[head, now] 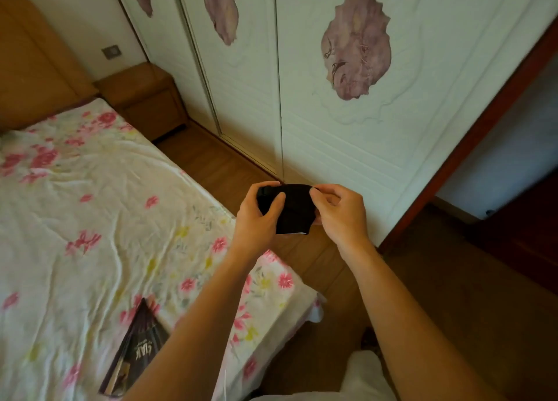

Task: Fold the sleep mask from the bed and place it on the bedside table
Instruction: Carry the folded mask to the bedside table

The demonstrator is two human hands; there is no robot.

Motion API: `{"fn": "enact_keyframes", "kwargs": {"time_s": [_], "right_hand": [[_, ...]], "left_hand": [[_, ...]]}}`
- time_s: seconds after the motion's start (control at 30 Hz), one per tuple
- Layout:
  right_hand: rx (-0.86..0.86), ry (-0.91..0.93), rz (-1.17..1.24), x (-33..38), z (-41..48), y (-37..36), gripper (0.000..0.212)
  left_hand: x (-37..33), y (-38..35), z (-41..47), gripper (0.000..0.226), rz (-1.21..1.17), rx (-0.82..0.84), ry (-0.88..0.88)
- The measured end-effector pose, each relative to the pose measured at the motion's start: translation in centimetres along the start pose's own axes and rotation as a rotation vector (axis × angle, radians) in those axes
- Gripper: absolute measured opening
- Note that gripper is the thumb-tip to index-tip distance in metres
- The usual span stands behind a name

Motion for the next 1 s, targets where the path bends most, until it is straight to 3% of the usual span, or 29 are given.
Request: {"fn": "enact_keyframes", "kwargs": {"time_s": [0.2,0.43,0.7,1.0], "right_hand": [[0.066,0.042,-0.039,0.5,8.8,5.6,0.024],[0.125,0.077,-0.049,3.2,15.9,12.1,0.026],[0.247,0.094,-0.024,3.9,20.0,9.6,0.026],[0.360,0.155,-0.138,7.7,28.2,2.2,0.037]], "left_hand": [[0.1,-8.7,4.2,0.026,0.038,-0.088,0.037],[-2.7,-16.8,8.0,0.022,0.021,-0.081,0.068],[-1.9,-16.8,11.6,0.021,0.065,-0.184,0.087],[3.3,-14.5,19.5,0.024,-0.057,-0.369,0.094]]}}
Point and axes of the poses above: each hand's wrist, its own z-axis towards the middle knuckle, its own y-axis out of the back of the hand, x = y × z, the point moved 10 cm from there along z, towards the middle knuckle, and after that the axes turned 14 degrees about -y, right-handed, at the moved point
